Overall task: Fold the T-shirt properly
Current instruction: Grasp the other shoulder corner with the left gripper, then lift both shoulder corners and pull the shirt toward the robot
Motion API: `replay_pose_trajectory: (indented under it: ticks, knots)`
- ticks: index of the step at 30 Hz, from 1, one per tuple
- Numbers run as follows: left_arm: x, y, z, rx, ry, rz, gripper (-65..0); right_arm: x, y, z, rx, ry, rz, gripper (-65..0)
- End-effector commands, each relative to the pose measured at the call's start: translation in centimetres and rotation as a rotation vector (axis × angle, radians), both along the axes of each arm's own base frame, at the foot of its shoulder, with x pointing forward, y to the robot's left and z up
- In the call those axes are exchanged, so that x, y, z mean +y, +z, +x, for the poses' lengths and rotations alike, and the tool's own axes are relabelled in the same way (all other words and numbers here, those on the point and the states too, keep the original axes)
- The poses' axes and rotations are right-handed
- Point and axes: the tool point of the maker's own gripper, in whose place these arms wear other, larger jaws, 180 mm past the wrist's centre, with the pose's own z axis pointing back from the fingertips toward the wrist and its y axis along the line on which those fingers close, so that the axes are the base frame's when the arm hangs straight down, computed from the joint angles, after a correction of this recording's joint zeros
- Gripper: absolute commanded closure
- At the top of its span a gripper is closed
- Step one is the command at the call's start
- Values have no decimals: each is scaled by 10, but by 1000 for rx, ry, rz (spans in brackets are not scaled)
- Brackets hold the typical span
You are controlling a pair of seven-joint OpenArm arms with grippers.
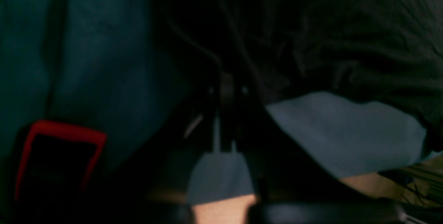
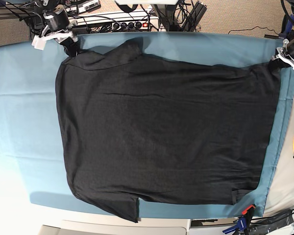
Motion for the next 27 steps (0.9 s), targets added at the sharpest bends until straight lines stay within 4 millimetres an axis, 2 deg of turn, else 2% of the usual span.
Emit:
replay_pose_trajectory:
  ticks: [1, 4, 18, 22, 27]
  knots:
    - [7, 11, 7, -36, -8, 24, 0, 5, -2, -7, 21, 50, -15, 0]
    - [7, 11, 7, -35, -8, 24, 0, 12, 5, -4, -23, 87, -3, 0]
    - [3, 10, 0, -7, -26, -5, 0, 9, -4, -14, 34, 114, -38, 0]
    - [-2, 12, -10, 8, -61, -33, 0, -5, -1, -25, 69, 144, -87, 0]
    - [-5, 20, -18, 4, -113, -63, 0, -34, 24, -36, 78, 165, -208, 0]
